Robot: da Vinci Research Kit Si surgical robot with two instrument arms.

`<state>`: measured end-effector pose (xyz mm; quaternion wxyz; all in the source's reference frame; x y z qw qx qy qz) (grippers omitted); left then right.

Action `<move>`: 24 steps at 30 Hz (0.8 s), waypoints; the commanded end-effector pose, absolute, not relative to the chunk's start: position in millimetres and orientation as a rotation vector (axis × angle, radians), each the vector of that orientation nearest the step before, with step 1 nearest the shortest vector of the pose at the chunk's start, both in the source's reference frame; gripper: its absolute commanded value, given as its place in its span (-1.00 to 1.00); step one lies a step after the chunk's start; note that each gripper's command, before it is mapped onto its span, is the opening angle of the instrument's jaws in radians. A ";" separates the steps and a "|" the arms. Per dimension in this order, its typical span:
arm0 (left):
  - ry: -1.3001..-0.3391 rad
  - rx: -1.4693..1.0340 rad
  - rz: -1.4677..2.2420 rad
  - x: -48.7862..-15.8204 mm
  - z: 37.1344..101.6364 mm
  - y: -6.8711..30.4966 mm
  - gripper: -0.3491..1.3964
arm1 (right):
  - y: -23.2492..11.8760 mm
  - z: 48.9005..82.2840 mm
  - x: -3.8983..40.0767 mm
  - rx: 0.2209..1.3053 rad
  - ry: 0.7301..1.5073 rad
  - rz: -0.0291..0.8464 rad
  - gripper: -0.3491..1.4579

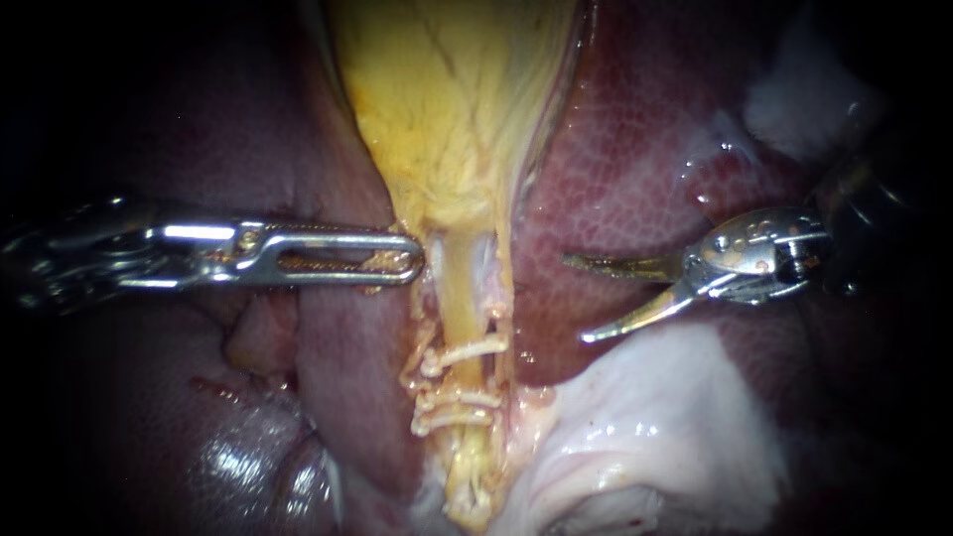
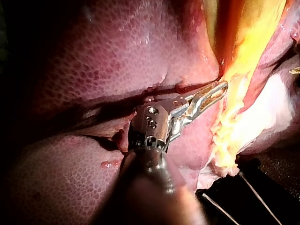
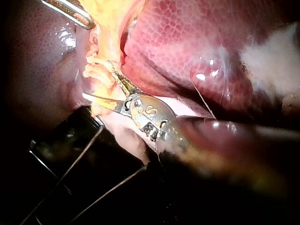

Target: Go to the cutting position left tube

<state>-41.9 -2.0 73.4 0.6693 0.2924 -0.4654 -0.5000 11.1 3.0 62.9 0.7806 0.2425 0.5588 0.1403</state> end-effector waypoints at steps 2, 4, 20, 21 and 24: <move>-1.050 0.664 -1.126 -41.7 73.1 -1.8 -1.00 | 3.1 62.9 11.1 0.524 1.207 0.303 0.97; -1.049 0.677 -1.122 -40.8 72.2 -1.2 -1.00 | 3.1 63.0 11.1 0.524 1.207 0.304 0.97; -1.073 0.656 -1.172 -35.7 66.6 1.5 -1.00 | -1.3 68.3 13.9 0.607 1.173 0.246 0.97; -1.073 0.656 -1.171 -35.7 66.6 1.6 -1.00 | -2.0 69.4 14.4 0.623 1.161 0.245 0.97; -1.073 0.657 -1.171 -35.5 66.6 1.6 -1.00 | -3.8 71.7 15.6 0.660 1.134 0.244 0.97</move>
